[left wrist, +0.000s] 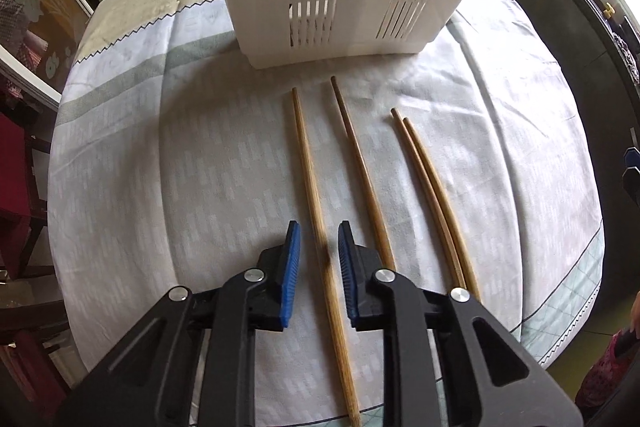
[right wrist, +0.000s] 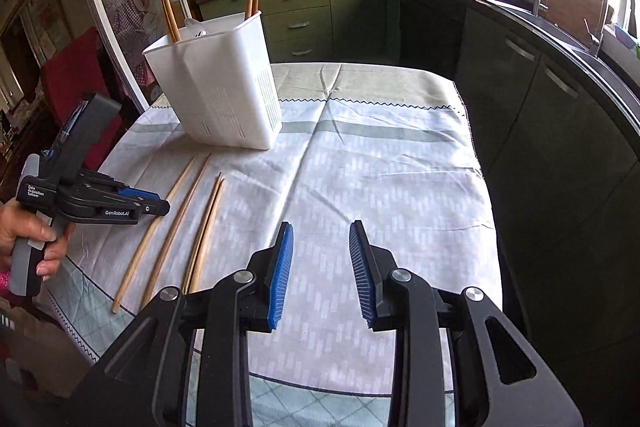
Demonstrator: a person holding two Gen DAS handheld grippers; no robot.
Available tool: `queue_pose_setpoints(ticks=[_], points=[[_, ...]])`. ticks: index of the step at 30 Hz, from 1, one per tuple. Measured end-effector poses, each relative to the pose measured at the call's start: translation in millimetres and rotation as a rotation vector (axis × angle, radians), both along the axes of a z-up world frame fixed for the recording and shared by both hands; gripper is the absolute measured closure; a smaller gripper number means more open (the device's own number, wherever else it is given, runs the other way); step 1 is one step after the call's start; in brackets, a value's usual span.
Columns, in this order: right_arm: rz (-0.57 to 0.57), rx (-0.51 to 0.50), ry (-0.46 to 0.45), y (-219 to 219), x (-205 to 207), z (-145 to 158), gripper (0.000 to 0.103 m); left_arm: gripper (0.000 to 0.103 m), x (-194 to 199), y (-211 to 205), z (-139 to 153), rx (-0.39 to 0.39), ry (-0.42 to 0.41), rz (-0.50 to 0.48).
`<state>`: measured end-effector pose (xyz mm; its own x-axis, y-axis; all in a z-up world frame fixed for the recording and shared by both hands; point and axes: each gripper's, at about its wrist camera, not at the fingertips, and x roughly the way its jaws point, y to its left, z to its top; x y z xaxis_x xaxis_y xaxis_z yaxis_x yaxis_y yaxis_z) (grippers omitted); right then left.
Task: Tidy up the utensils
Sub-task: 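Open both tools and move them back down to the chopsticks on the cloth, then grasp a chopstick with the left tool while the right grasps another chopstick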
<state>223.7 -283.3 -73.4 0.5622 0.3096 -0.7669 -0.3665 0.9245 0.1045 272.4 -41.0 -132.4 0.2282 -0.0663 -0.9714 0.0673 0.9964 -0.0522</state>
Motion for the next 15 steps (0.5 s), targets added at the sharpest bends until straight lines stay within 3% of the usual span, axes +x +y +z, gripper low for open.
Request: queue_pose_setpoints(ticks=[5, 15], points=[[0.065, -0.011, 0.05, 28, 11, -5, 0.073, 0.094, 4, -9, -6, 0.029, -0.001, 0.002], [0.204, -0.008, 0.296, 106, 43, -60, 0.075, 0.096, -14, 14, -12, 0.038, -0.014, 0.006]])
